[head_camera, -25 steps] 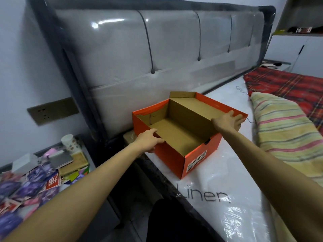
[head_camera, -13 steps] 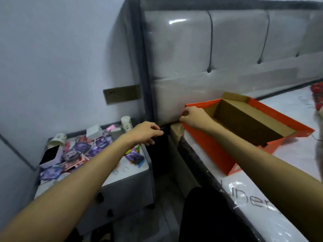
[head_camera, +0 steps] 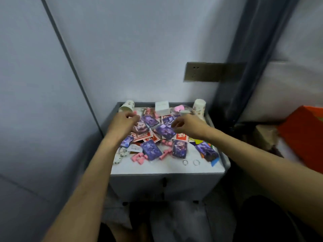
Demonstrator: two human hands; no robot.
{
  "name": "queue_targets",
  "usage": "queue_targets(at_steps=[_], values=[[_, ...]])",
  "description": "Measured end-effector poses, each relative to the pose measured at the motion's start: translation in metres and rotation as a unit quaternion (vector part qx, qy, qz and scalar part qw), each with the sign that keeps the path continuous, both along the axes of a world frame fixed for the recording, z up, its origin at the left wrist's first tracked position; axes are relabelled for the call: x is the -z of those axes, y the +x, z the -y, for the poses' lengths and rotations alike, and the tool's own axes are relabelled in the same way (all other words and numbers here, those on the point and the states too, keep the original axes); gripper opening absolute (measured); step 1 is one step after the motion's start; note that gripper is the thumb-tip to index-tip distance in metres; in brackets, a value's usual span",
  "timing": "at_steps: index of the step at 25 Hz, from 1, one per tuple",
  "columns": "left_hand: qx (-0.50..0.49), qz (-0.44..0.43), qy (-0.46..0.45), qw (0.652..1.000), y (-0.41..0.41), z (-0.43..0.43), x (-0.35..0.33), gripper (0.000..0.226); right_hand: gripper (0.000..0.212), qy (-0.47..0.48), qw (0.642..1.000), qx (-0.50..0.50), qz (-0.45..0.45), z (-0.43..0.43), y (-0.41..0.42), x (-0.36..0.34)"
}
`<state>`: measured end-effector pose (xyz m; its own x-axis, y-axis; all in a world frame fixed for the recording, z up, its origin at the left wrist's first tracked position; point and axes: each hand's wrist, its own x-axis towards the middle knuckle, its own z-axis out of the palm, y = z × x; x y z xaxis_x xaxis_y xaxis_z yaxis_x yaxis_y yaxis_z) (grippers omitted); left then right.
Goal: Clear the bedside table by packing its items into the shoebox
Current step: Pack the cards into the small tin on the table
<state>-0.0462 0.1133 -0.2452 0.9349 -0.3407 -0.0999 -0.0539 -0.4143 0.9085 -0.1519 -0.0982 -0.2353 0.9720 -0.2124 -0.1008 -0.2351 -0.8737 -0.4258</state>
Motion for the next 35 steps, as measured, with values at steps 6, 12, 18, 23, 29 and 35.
queue_targets(at_steps=[6,12,18,23,29,35], values=[[-0.148,-0.072,-0.089,0.982,0.054,-0.040,0.072,0.016,0.039,-0.010,0.988,-0.130,0.081,-0.063,0.121,0.076],[-0.204,-0.098,-0.145,0.963,0.078,-0.047,0.079,0.013,0.033,-0.126,0.974,-0.167,0.082,-0.106,0.188,0.108],[-0.232,-0.132,-0.201,0.942,0.071,-0.039,0.073,0.002,0.018,-0.142,0.970,-0.166,0.107,-0.103,0.190,0.103],[-0.199,-0.205,-0.280,0.916,0.072,-0.043,0.073,0.039,0.015,-0.073,0.951,-0.238,0.180,-0.085,0.156,0.075],[-0.285,-0.179,-0.323,0.885,0.072,-0.059,0.082,0.017,0.034,0.029,0.955,-0.214,0.202,-0.098,0.140,0.078],[-0.348,-0.128,-0.303,0.878,0.082,-0.078,0.085,0.025,0.067,-0.156,0.980,-0.119,0.032,-0.124,0.148,0.118]])
